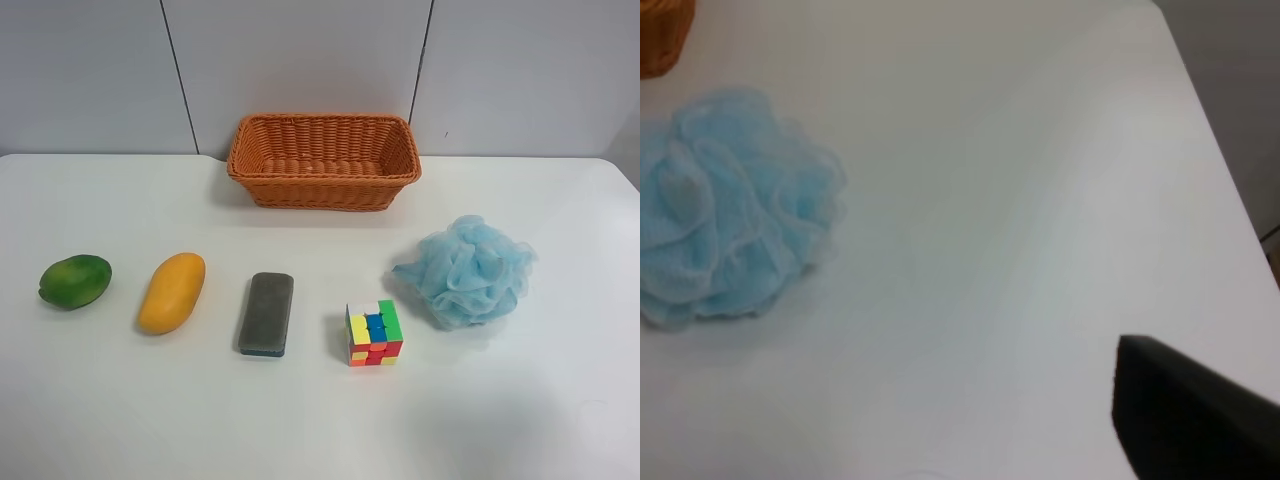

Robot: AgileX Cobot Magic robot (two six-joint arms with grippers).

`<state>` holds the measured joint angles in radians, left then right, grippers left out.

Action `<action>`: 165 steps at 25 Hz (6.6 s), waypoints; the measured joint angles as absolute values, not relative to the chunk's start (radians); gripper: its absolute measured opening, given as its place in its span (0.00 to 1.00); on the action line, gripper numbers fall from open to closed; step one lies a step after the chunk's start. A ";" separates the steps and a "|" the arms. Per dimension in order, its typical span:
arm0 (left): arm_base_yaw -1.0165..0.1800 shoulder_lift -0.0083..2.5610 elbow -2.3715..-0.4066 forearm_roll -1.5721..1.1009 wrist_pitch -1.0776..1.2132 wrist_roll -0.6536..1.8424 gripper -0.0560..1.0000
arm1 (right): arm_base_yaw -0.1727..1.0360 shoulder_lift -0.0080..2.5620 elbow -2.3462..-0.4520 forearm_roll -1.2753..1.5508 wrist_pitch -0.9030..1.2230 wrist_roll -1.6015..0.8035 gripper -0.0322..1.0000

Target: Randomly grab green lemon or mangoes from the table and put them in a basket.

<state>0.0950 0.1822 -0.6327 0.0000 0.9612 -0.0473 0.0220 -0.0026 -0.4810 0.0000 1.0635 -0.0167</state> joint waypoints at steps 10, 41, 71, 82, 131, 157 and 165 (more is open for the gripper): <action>0.095 0.728 -0.929 -0.196 0.951 0.039 0.99 | 0.022 -0.003 -0.481 0.000 1.064 -0.017 0.99; -0.365 1.699 -0.950 -0.119 0.639 -0.060 0.99 | 0.022 -0.003 -0.481 0.000 1.064 -0.017 0.99; -0.365 1.856 -0.950 -0.123 0.515 -0.033 0.99 | 0.022 -0.003 -0.481 0.000 1.064 -0.017 0.99; -0.365 1.856 -0.950 -0.121 0.518 -0.029 0.63 | 0.022 -0.003 -0.481 0.000 1.064 -0.017 0.99; -0.516 2.233 -1.835 0.060 0.387 0.019 0.63 | 0.022 -0.003 -0.481 0.000 1.064 -0.017 0.99; -0.516 2.139 -1.835 0.086 0.600 0.043 0.99 | 0.022 -0.003 -0.481 0.000 1.064 -0.017 0.99; -0.432 1.803 -1.837 0.223 0.958 0.056 0.99 | 0.022 -0.003 -0.481 0.000 1.064 -0.017 0.99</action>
<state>-0.4317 1.8032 -1.8370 0.2230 0.9579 0.0562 0.0220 -0.0026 -0.4810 0.0000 1.0635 -0.0167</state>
